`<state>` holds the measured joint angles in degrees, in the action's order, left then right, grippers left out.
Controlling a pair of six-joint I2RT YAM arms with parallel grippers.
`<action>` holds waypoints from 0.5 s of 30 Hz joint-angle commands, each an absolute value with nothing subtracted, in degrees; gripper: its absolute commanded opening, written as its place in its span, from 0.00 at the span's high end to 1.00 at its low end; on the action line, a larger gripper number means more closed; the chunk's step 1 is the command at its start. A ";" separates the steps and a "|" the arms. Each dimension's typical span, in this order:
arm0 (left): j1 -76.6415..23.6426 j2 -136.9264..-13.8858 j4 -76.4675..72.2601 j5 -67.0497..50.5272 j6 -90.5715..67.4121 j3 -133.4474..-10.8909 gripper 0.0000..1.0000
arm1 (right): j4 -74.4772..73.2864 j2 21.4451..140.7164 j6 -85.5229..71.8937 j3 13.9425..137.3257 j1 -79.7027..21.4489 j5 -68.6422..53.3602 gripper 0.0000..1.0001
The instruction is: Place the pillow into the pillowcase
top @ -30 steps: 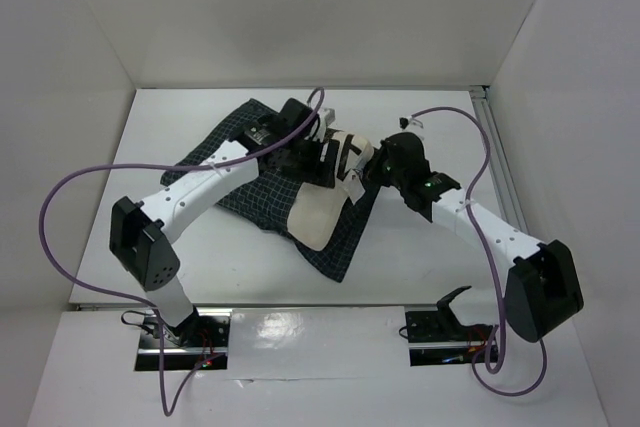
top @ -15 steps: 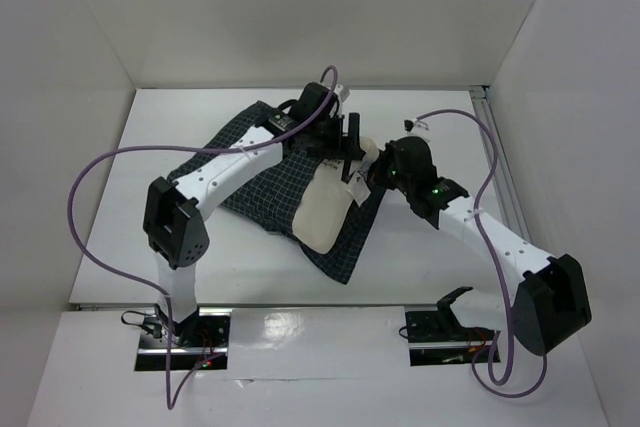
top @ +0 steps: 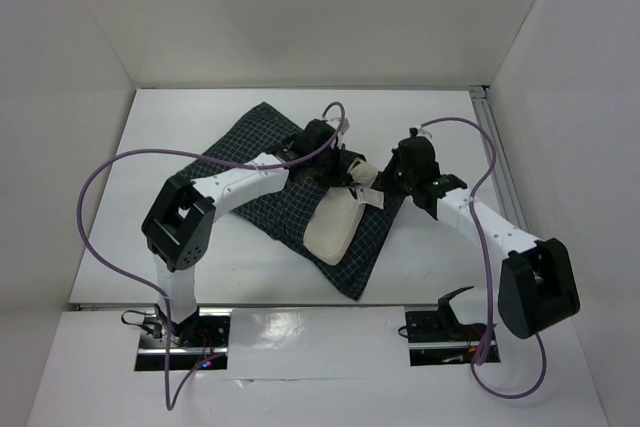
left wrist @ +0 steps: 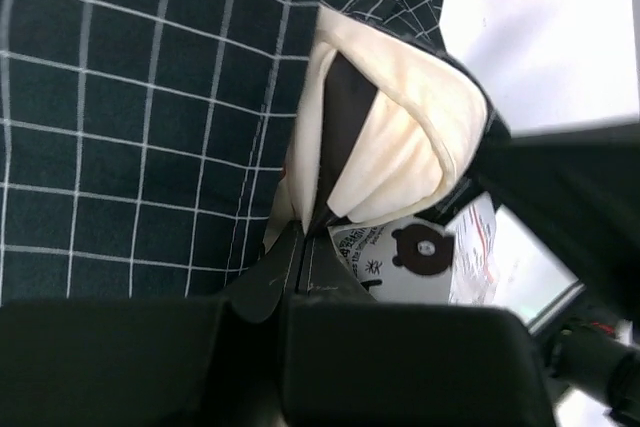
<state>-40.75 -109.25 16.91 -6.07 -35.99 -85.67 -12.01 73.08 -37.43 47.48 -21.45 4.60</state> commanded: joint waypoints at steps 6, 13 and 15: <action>-40.61 -113.46 30.15 -9.23 -28.48 -77.52 1.00 | 5.62 72.96 -37.88 56.60 -15.82 4.40 1.00; -40.61 -118.12 30.67 -9.23 -26.72 -79.54 1.00 | 10.89 66.18 -37.27 56.60 -15.82 -0.08 1.00; -40.61 -119.17 30.67 -9.92 -26.72 -80.85 1.00 | 12.74 65.39 -36.48 56.08 -15.82 -2.71 1.00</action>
<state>-40.16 -113.10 11.53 -8.12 -30.24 -84.12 -9.26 72.23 -37.23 49.30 -18.37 -4.69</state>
